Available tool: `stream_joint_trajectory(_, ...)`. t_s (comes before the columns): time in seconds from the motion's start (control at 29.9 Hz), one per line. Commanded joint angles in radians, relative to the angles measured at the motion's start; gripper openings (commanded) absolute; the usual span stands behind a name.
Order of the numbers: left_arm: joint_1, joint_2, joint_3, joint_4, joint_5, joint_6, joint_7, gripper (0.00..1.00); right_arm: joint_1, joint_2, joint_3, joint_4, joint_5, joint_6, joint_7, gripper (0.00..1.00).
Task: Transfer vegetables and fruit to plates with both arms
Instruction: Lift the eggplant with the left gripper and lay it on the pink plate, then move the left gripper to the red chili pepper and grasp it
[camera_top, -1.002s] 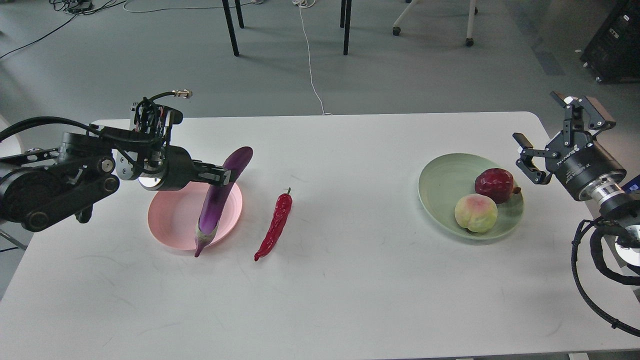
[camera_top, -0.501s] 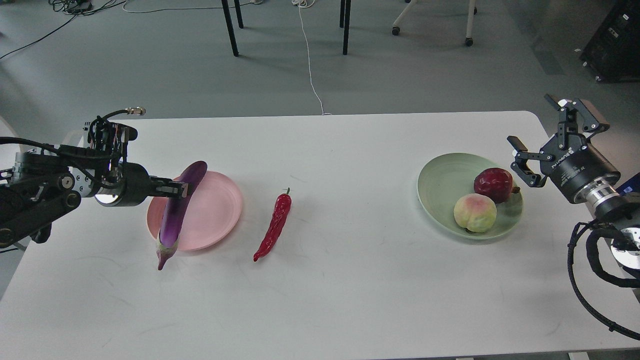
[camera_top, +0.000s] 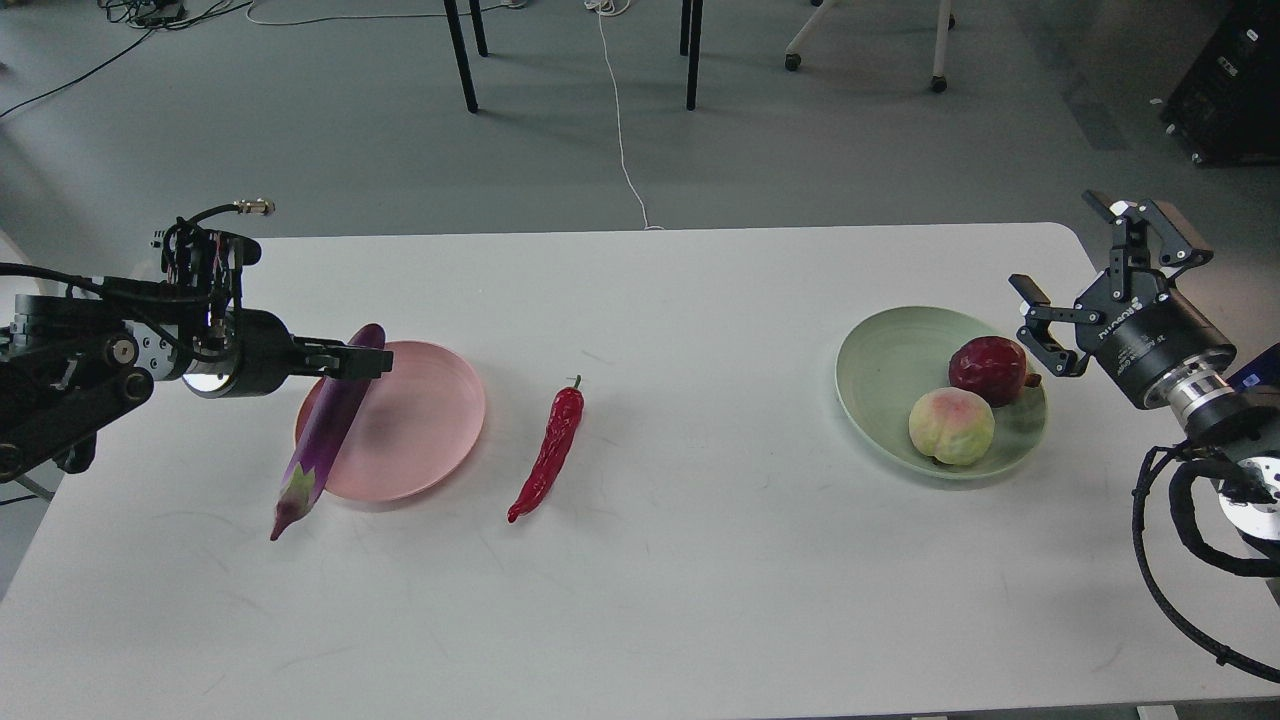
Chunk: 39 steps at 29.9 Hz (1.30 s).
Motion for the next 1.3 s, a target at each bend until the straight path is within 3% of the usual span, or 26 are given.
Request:
stream_joint_trajectory(0.0, -0.045, -0.013, -0.008, -0.058, 0.0, 0.001, -0.025, 0.99, 0.0, -0.001, 0.002, 0.0, -0.001, 0.001, 0.0, 0.98)
stream_joint_trajectory(0.17, -0.059, -0.072, -0.033, -0.226, 0.003, 0.047, -0.005, 0.99, 0.0, -0.001, 0.005, 0.0, -0.001, 0.001, 0.0, 0.98)
stream_joint_trajectory(0.33, -0.04, -0.196, -0.019, -0.243, 0.098, 0.061, 0.038, 0.99, 0.002, -0.003, 0.005, 0.0, -0.001, 0.001, 0.0, 0.98)
stream_joint_trajectory(0.57, 0.043, -0.334, -0.019, -0.135, 0.233, 0.066, 0.039, 0.99, 0.0, -0.018, 0.006, 0.001, -0.001, 0.001, 0.0, 0.98)
stream_joint_trajectory(1.07, 0.121, -0.336, -0.017, -0.083, 0.288, 0.096, 0.041, 0.98, 0.0, -0.02, 0.006, 0.001, -0.001, 0.001, 0.0, 0.98)
stream_joint_trajectory(1.27, 0.135, -0.337, -0.021, -0.057, 0.349, 0.1, 0.038, 0.93, 0.0, -0.021, 0.006, 0.001, -0.001, 0.001, 0.0, 0.98)
